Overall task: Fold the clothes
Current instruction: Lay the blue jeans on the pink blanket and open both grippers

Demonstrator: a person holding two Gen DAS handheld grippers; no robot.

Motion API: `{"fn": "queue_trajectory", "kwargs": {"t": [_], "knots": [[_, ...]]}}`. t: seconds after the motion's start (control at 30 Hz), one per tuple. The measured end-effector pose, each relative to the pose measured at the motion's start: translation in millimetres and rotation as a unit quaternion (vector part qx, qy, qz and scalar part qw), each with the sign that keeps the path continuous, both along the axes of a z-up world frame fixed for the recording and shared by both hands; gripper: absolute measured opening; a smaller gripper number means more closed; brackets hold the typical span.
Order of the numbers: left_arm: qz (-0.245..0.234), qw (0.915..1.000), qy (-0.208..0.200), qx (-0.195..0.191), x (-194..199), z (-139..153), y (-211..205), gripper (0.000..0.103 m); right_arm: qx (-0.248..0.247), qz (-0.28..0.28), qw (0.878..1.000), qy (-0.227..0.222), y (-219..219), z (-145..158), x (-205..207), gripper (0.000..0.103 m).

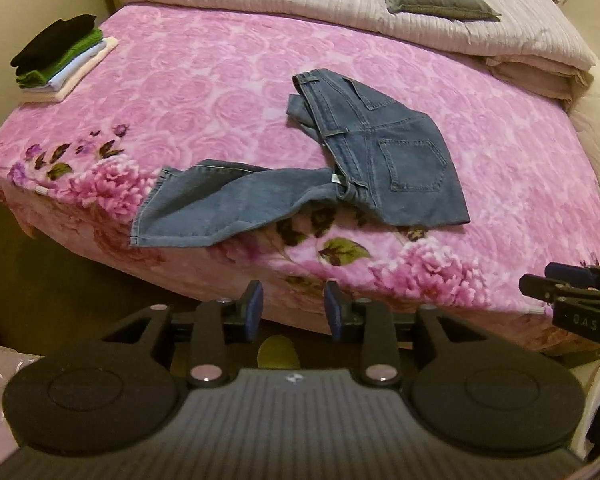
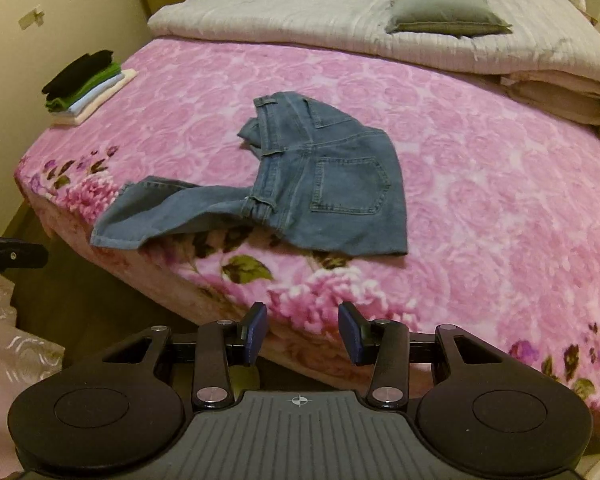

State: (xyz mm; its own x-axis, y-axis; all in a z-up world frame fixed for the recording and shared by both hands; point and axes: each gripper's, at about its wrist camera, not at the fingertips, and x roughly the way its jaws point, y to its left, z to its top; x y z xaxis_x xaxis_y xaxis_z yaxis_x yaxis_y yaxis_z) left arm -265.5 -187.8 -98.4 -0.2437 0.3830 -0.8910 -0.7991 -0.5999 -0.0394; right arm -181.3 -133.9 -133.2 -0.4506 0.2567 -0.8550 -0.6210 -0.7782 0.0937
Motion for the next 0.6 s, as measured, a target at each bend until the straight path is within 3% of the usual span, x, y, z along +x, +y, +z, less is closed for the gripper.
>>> {"fn": "queue_trajectory", "kwargs": {"t": [0.37,0.6], "knots": [[-0.001,0.9999,0.008,0.006,-19,5,19,0.030,0.040,0.008,0.999,0.012,23,15,-6,0.043],[0.006,0.9999,0.000,0.011,-15,1,16,0.031,0.031,0.017,0.999,0.019,26,12,-6,0.043]]}}
